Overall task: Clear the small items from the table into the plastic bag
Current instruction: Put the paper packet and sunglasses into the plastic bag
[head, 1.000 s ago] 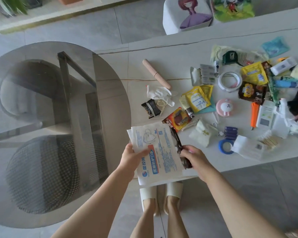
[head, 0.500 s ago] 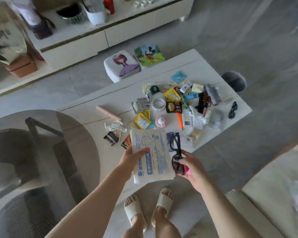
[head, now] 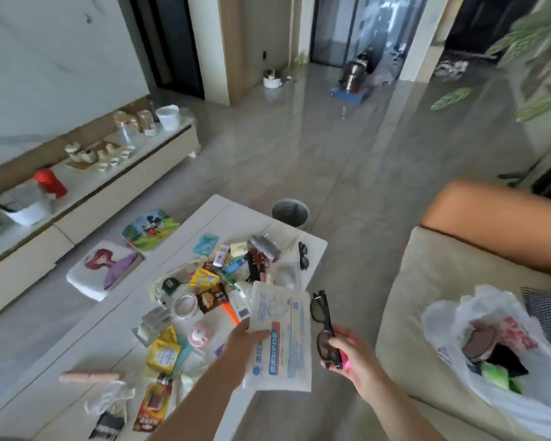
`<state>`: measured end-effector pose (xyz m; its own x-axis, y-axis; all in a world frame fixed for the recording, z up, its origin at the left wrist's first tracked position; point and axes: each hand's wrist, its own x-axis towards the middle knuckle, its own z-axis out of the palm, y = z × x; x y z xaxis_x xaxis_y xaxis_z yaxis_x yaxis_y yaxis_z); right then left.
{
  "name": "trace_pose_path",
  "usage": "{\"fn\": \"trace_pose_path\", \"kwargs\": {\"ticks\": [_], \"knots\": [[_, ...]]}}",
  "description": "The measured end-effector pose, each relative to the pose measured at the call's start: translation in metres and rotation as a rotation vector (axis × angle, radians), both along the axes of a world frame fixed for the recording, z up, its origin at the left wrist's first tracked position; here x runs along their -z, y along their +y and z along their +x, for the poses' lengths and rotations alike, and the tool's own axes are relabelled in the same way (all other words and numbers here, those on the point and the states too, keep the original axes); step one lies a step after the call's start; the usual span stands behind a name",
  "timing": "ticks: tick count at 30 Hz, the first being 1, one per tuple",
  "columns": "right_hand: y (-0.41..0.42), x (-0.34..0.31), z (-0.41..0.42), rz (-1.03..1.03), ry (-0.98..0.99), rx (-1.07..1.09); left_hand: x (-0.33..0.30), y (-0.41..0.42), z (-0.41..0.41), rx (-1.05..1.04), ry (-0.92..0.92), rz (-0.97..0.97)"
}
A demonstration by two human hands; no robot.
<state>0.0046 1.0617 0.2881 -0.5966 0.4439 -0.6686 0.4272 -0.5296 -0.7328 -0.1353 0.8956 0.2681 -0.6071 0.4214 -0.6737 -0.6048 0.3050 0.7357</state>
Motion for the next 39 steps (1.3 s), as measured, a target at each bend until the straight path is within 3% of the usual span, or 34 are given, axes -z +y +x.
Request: {"fn": "trace_pose_path", "kwargs": {"ticks": [8, 16, 28, 35, 39], "knots": [[0.100, -0.004, 0.039, -0.013, -0.082, 0.311, -0.017, 0.132, 0.015, 0.179, 0.086, 0.016], [0.168, 0.005, 0.079, 0.021, -0.066, 0.631, -0.023, 0.248, 0.015, 0.441, 0.021, 0.062], [0.224, 0.028, 0.135, -0.131, -0.141, 1.169, -0.013, 0.420, 0.051, 0.928, 0.043, -0.106], [0.259, 0.070, 0.201, -0.251, -0.294, 1.249, 0.015, 0.478, 0.126, 1.149, 0.134, -0.143], [0.292, 0.093, 0.232, -0.284, -0.383, 1.192, 0.049, 0.508, 0.166, 1.195, 0.145, -0.180]]}}
